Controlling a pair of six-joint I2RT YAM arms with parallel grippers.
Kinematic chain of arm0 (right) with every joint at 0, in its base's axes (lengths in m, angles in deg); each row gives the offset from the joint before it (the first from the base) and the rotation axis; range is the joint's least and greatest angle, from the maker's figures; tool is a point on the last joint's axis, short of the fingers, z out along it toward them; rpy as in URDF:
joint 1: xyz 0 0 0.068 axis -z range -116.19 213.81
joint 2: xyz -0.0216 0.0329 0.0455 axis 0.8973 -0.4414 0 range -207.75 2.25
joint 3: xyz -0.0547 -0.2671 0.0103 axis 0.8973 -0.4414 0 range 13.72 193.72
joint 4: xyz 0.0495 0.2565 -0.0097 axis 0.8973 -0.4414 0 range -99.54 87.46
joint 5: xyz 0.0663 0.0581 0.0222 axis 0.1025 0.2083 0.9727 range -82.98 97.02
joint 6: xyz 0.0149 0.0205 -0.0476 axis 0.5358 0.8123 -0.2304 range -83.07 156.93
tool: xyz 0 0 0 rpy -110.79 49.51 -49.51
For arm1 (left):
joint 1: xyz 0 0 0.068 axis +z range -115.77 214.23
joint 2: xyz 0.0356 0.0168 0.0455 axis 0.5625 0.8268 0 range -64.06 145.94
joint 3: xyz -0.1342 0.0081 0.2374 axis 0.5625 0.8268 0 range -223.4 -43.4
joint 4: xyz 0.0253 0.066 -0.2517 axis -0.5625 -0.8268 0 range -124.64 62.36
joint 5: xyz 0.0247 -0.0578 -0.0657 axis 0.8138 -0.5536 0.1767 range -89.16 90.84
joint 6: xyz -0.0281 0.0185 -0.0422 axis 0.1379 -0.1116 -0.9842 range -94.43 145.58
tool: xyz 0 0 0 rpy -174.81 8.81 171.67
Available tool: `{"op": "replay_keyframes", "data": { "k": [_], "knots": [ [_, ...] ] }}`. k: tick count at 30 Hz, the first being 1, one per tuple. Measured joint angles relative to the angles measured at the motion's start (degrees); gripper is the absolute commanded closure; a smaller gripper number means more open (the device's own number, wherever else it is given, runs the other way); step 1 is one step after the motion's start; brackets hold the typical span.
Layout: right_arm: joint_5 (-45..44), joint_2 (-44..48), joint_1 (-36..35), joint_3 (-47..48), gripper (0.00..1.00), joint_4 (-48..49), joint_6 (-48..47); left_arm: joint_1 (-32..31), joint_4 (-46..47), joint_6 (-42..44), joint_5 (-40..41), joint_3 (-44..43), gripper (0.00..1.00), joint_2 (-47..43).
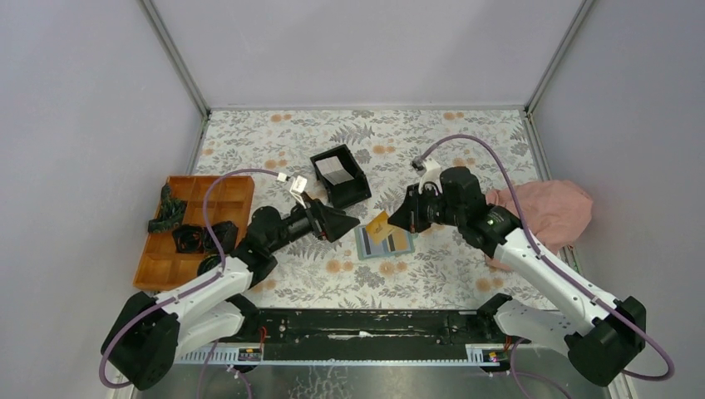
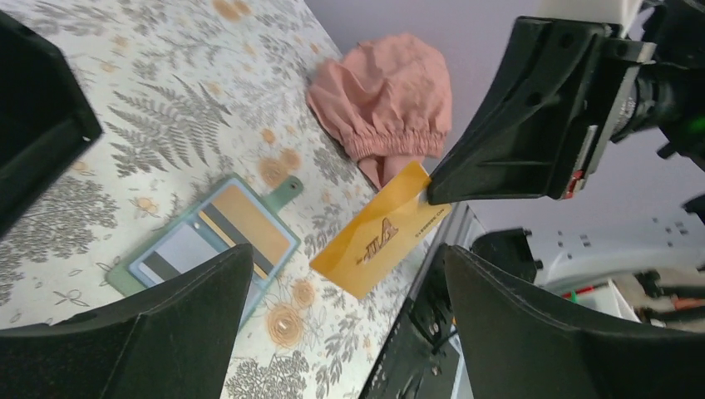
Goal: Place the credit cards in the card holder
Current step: Pick up the credit card from the storage box.
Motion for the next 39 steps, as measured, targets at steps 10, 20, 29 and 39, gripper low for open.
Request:
{"op": "replay_keyframes", "data": {
  "k": [10,20,29,39],
  "knots": [
    [7.1,5.7,0.0,-9.6,1.00,3.7,5.4,-0.5,0.9,2.2,-15.8,-3.8,0.28,9.8],
    [11.2,5.9,0.0,-12.7,1.00,7.8,7.7,-1.6,2.2,2.6,-22.6,-4.5,0.30,14.4],
    [14.1,2.9,0.0,-13.0,1.00,11.4,9.4,-2.1,3.9,2.2,-27.2,-5.7,0.53,18.0],
    [16.2,1.0,0.5,-13.0,1.00,12.5,9.9,-2.3,6.3,1.1,-29.2,-5.8,0.93,19.6]
  ]
}}
